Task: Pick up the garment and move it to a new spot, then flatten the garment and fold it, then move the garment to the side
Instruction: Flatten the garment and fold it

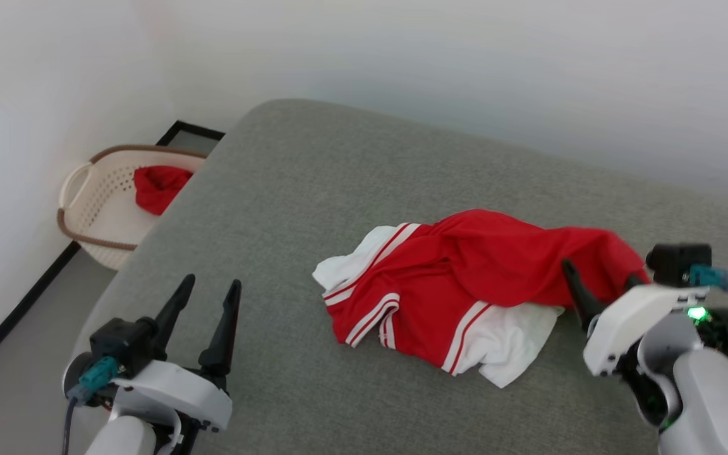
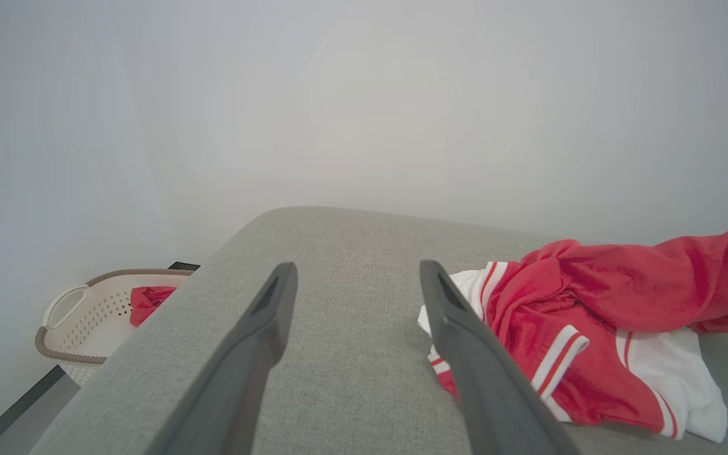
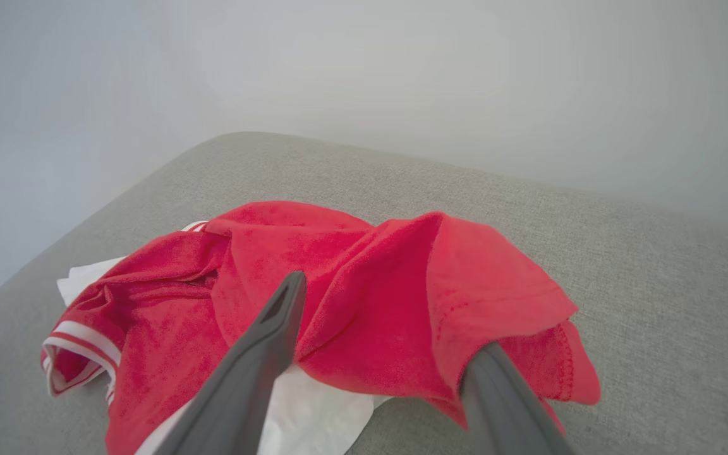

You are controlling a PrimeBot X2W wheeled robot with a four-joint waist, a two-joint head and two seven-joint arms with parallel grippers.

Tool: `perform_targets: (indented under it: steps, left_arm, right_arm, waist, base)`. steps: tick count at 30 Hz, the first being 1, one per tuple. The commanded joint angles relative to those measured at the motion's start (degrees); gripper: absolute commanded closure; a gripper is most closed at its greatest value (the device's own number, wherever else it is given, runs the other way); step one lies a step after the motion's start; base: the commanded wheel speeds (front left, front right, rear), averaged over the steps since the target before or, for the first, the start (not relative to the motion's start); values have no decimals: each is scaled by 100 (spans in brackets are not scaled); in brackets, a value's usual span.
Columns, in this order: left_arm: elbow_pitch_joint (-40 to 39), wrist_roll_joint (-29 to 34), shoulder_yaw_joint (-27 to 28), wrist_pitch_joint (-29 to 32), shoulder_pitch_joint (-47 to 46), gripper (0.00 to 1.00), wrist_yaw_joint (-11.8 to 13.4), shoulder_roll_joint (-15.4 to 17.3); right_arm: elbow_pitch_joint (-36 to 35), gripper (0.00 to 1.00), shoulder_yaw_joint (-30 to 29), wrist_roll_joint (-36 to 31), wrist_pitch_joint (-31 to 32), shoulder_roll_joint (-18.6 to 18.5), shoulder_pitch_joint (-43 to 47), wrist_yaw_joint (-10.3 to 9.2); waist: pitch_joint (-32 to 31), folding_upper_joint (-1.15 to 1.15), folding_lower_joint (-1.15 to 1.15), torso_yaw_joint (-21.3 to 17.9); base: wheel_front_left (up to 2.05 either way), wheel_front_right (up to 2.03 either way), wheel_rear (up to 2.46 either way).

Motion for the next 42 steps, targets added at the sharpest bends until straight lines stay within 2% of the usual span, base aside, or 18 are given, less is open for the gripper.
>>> perform_targets:
  steps: [1,11,20,27,36,42]
  left_arm:
    - [-14,43,20,-2,61,0,-12,9]
    - [-218,293,343,-2,292,0,-22,-101]
    - [-171,388,349,-2,404,0,-30,-173]
    - [-143,357,309,-2,489,0,-38,-171]
    - [-192,319,181,-2,465,0,-38,-204]
    - [-253,264,22,-2,320,0,-39,-299]
  right_arm:
    - [-59,0,6,53,1,3,96,2]
    - [-484,0,-450,-47,312,119,682,2]
    - [-721,0,-928,-329,1513,188,559,2]
    - [-1507,0,-1473,-790,2382,346,733,2]
    - [-2657,0,-1369,-682,3108,634,1167,2]
    - [-2823,0,-1156,-572,3448,696,1436,2]
  waist:
    - [-91,0,0,-102]
    - [-107,0,0,-122]
    - [-218,0,0,-30]
    - [-305,0,0,28]
    - [-292,0,0,218]
    - [-93,0,0,515]
  base:
    - [0,0,0]
    - [0,0,0]
    - [0,0,0]
    - [0,0,0]
    - [0,0,0]
    - [0,0,0]
